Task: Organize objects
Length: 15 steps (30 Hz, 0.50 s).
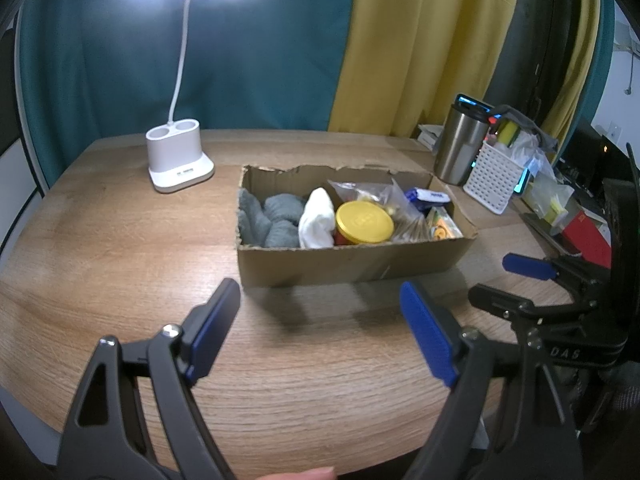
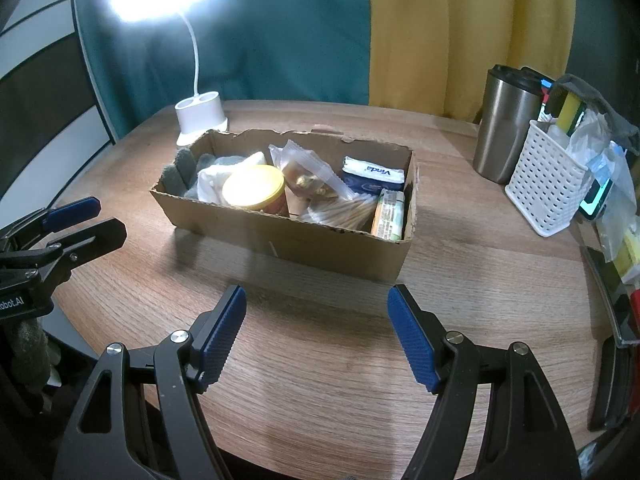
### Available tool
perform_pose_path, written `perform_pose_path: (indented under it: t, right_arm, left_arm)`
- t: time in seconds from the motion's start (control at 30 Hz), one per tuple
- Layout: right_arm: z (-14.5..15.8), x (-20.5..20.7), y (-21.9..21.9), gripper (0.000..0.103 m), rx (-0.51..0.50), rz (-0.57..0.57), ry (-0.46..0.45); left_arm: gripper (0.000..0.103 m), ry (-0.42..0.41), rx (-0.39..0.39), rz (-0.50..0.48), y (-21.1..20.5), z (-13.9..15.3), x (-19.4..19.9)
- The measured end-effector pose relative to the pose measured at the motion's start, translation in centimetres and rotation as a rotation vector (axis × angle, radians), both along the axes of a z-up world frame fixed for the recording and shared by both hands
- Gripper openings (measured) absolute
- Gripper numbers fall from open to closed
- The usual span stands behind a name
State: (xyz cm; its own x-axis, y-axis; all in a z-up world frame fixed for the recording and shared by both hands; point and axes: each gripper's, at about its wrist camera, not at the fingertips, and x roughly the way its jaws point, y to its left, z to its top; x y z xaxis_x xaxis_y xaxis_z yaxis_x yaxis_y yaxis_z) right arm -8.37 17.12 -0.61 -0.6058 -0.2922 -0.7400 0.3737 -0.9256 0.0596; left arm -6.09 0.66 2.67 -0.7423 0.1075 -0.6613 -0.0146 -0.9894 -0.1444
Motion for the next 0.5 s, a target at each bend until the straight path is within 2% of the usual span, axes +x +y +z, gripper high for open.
perform_pose_path:
  t: [0.5]
  right_arm:
    - [0.21,-0.26,-0.35,0.076,0.005,0.004,-0.004]
  left_arm:
    - [0.084,-0.002,0.0,-0.001,-0.06,0.0,-0.08]
